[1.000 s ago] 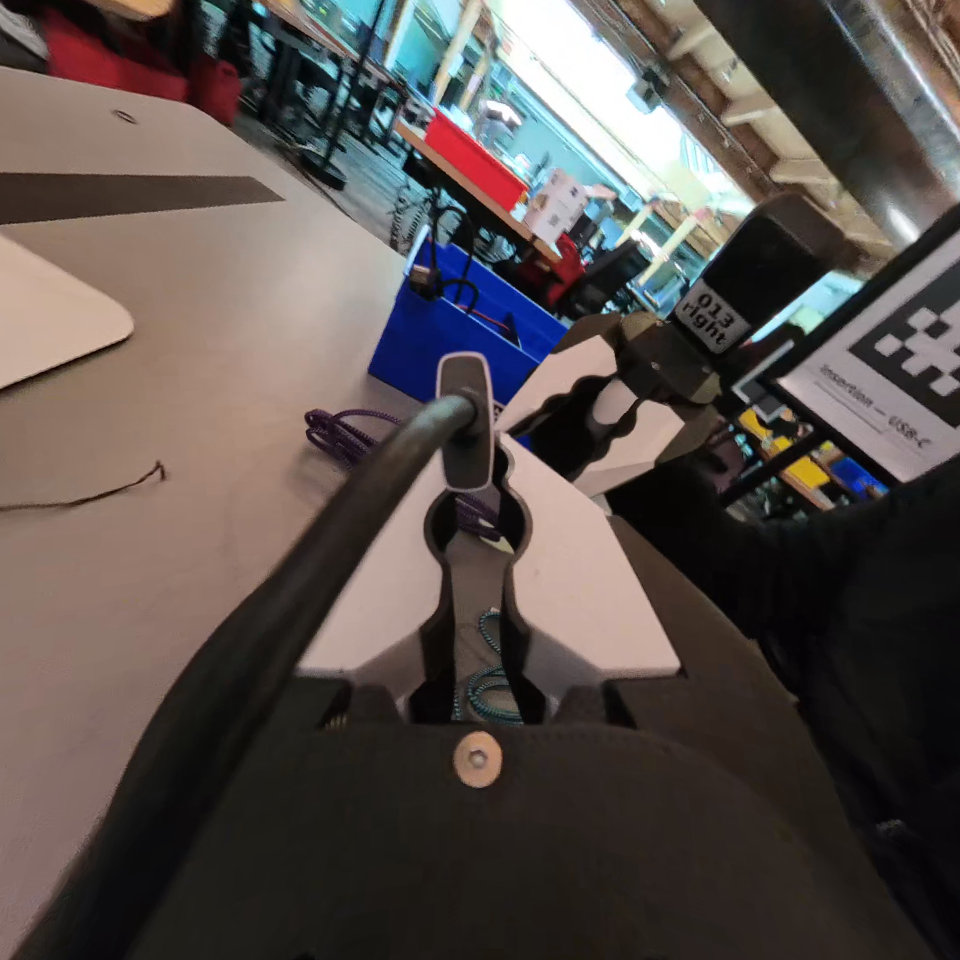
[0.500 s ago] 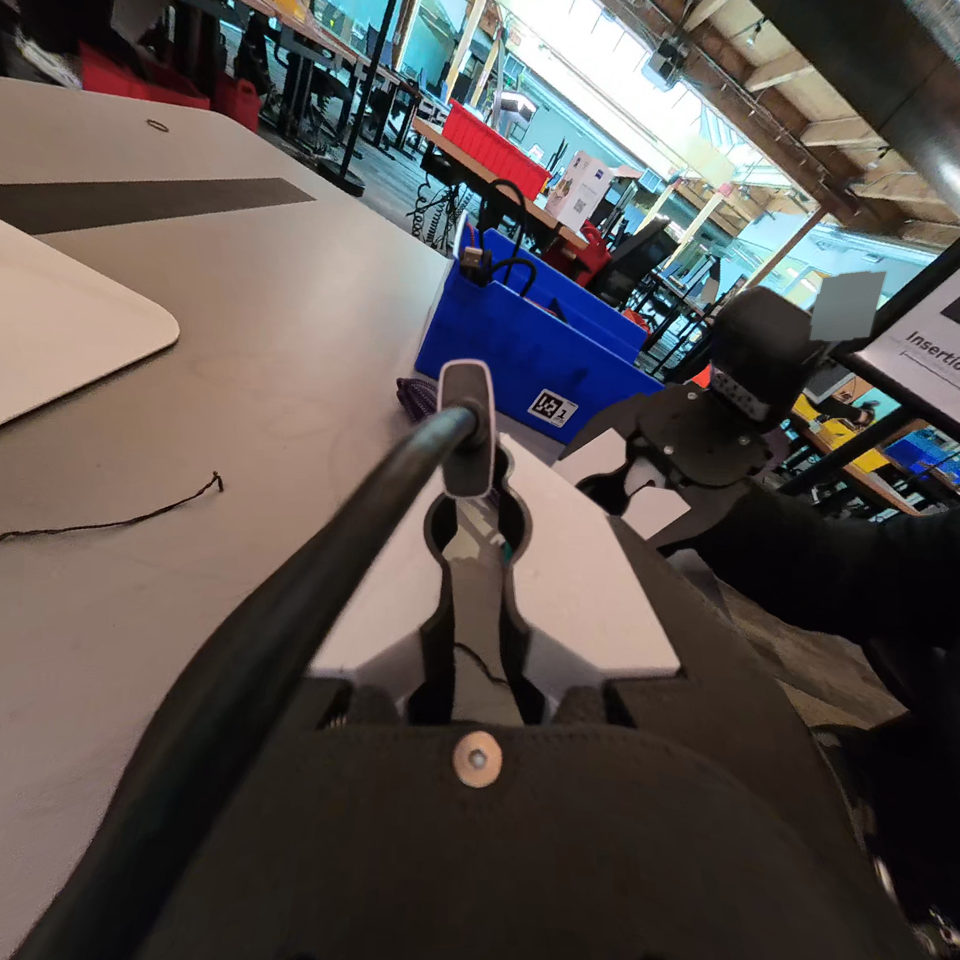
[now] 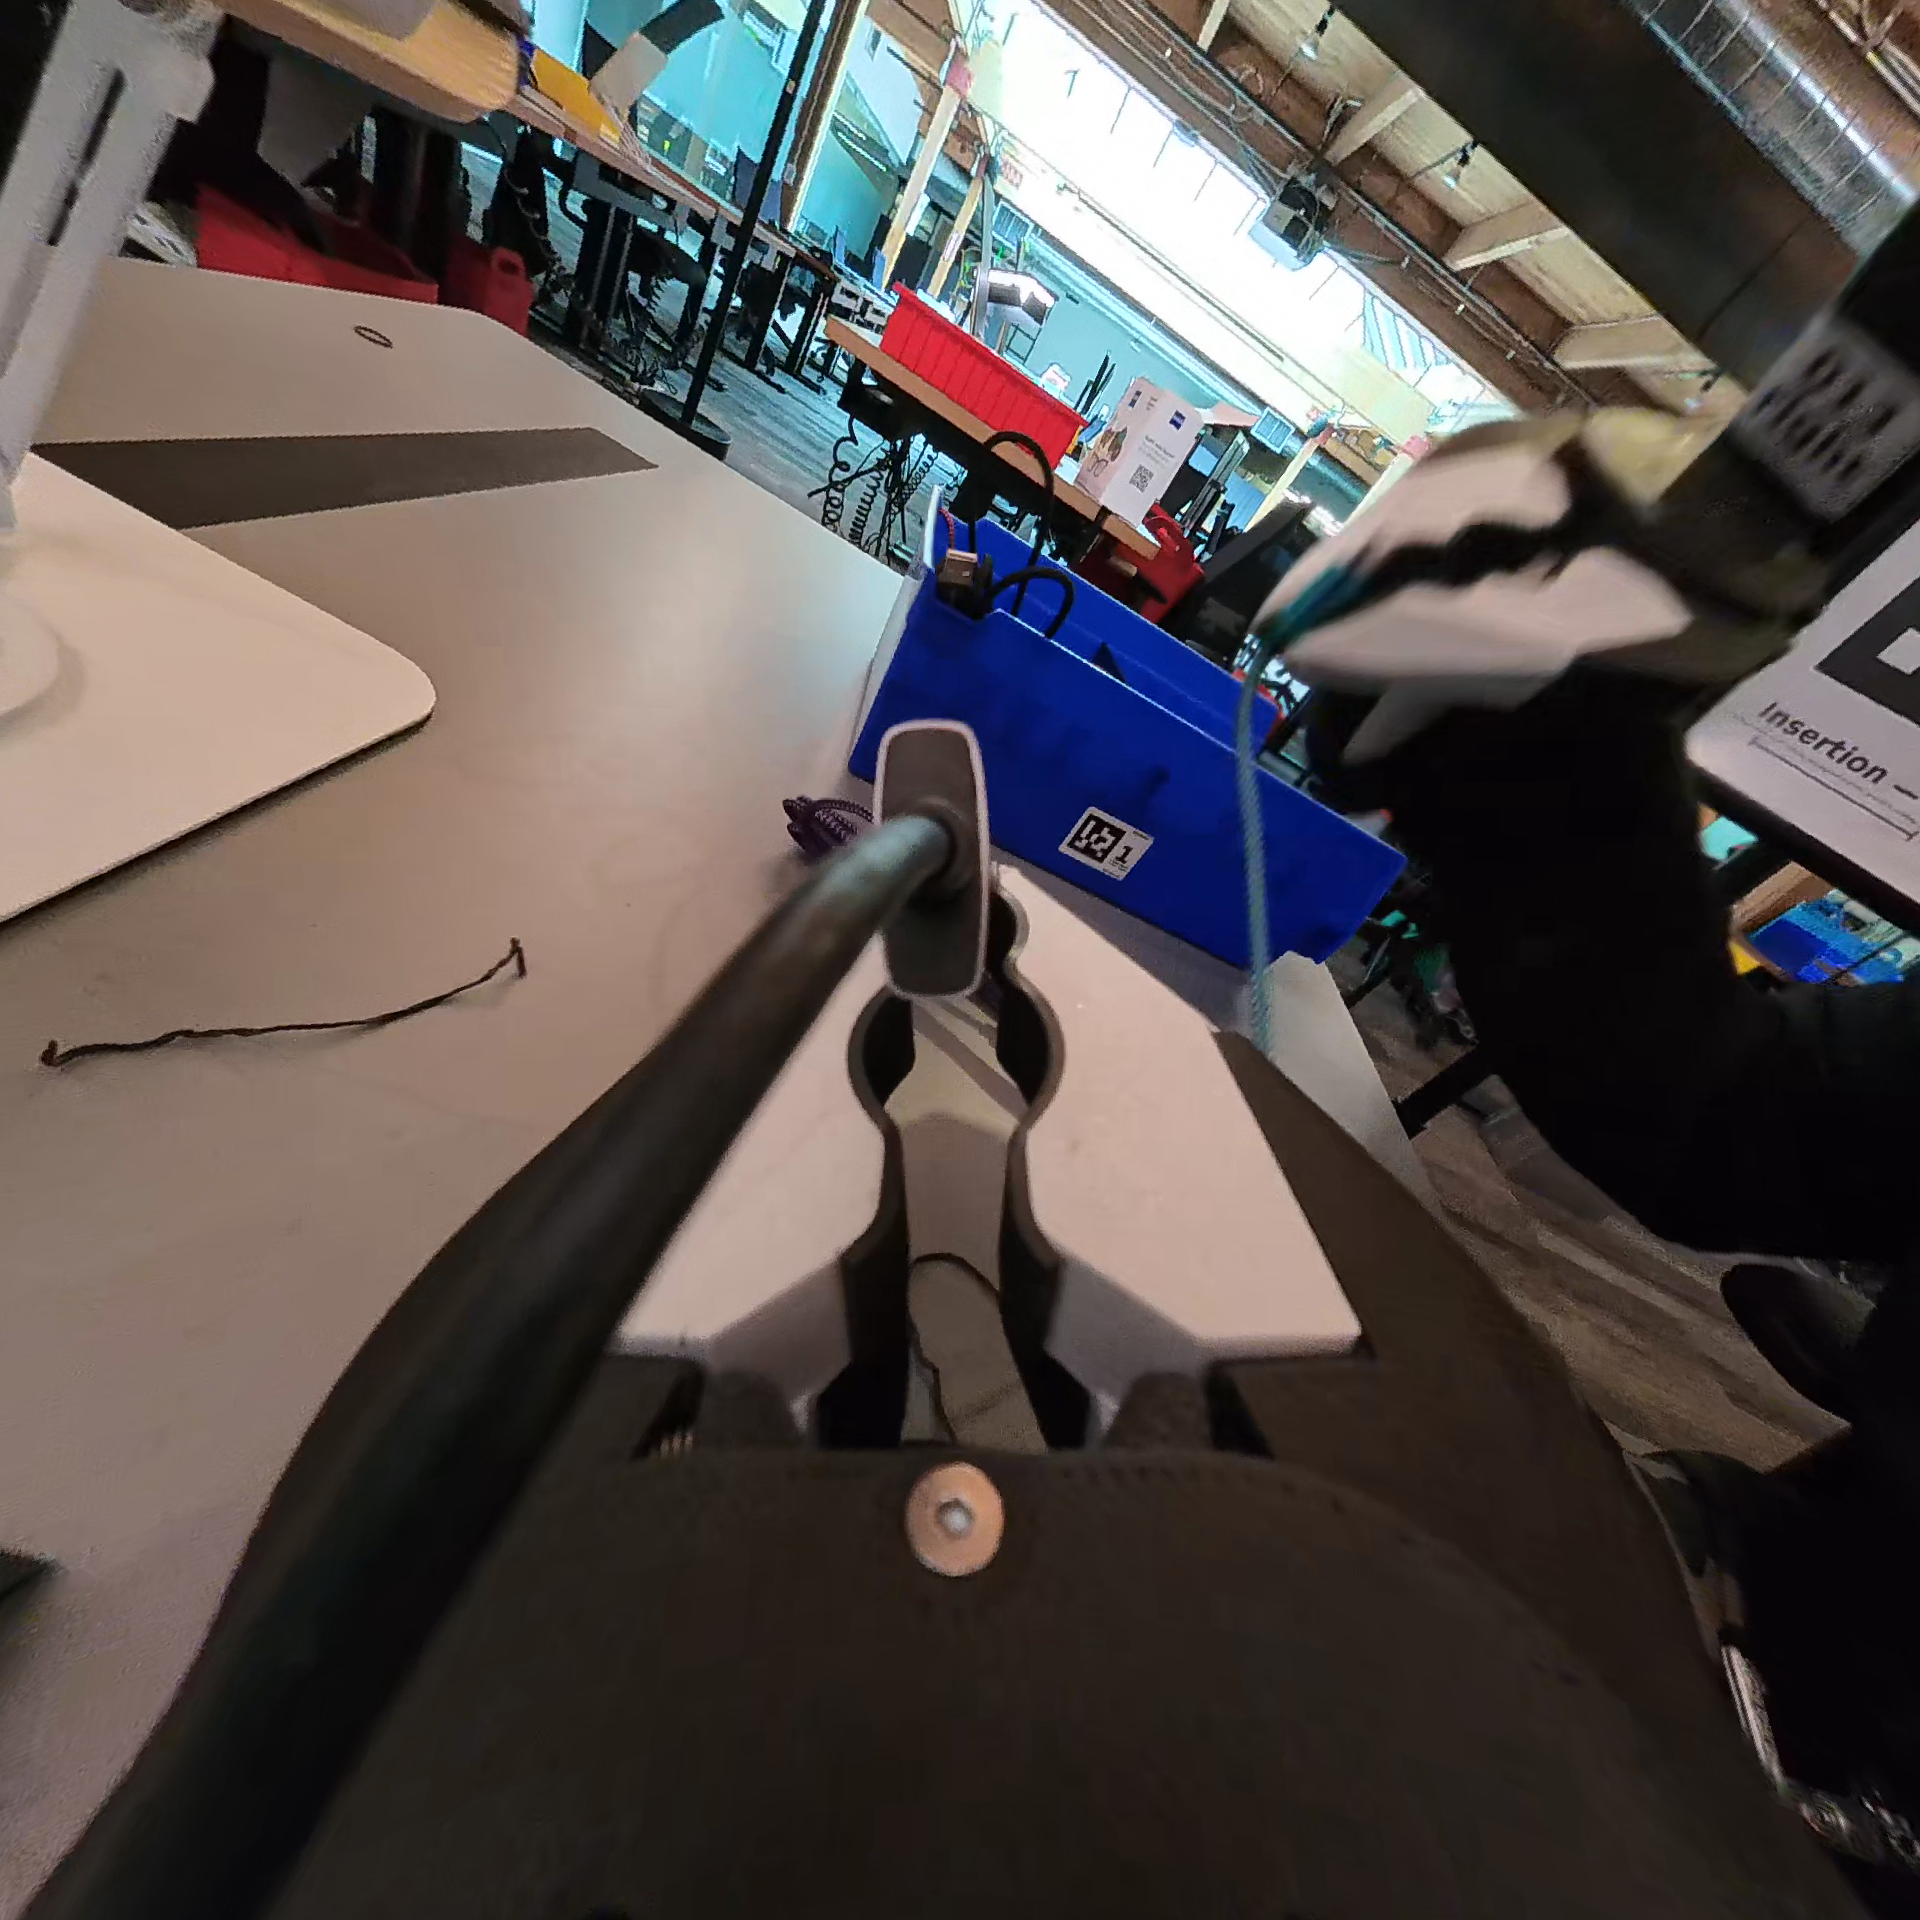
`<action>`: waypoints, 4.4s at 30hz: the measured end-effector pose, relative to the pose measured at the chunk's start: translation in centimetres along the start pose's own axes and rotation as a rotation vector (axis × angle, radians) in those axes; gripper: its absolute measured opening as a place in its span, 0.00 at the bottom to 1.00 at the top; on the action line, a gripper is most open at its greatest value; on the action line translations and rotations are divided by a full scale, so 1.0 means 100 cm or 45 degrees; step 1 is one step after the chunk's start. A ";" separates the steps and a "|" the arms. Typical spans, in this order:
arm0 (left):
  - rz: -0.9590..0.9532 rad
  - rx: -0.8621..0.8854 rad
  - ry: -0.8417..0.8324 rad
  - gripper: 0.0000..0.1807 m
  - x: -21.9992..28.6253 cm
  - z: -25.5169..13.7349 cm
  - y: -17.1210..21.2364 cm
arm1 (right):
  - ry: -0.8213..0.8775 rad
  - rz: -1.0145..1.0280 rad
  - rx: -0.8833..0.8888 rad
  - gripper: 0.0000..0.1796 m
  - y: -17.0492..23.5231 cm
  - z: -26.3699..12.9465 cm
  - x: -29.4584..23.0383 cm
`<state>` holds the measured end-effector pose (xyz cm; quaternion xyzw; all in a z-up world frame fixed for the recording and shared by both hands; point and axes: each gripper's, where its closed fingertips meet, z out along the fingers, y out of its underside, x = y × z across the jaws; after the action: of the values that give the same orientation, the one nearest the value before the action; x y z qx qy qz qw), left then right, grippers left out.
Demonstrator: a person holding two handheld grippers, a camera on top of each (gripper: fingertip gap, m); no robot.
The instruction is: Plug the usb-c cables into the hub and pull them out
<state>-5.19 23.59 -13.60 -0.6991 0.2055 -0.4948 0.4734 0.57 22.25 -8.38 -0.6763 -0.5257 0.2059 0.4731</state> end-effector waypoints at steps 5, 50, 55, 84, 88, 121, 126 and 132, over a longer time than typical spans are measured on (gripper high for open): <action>0.012 -0.012 -0.023 0.03 -0.004 -0.001 0.002 | 0.037 -0.208 0.095 0.02 -0.070 -0.046 0.015; -0.045 0.044 -0.027 0.03 -0.015 -0.013 -0.006 | -0.147 -0.066 -0.407 0.14 0.078 0.106 -0.146; -0.050 0.053 -0.027 0.03 -0.016 -0.015 -0.008 | -0.140 -0.102 -0.436 0.13 0.074 0.118 -0.149; -0.438 -0.387 -0.205 0.04 -0.044 -0.017 0.053 | -0.237 0.097 -0.428 0.20 0.072 0.097 -0.159; -0.493 -0.402 -0.218 0.04 -0.046 -0.018 0.056 | -0.162 0.090 -0.450 0.22 0.074 0.116 -0.150; -0.614 -0.756 -0.176 0.30 -0.008 -0.034 0.093 | -0.402 0.178 -0.383 0.03 0.083 0.082 -0.138; -0.598 -0.859 -0.194 0.25 -0.001 -0.046 0.102 | -0.414 0.174 -0.385 0.03 0.087 0.076 -0.128; -0.535 -0.910 -0.199 0.25 0.009 -0.054 0.100 | -0.405 0.145 -0.399 0.03 0.091 0.069 -0.117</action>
<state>-7.76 15.76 -21.47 -0.8815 0.1806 -0.4236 0.1040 -4.37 14.56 -21.95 -0.7293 -0.5801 0.2520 0.2610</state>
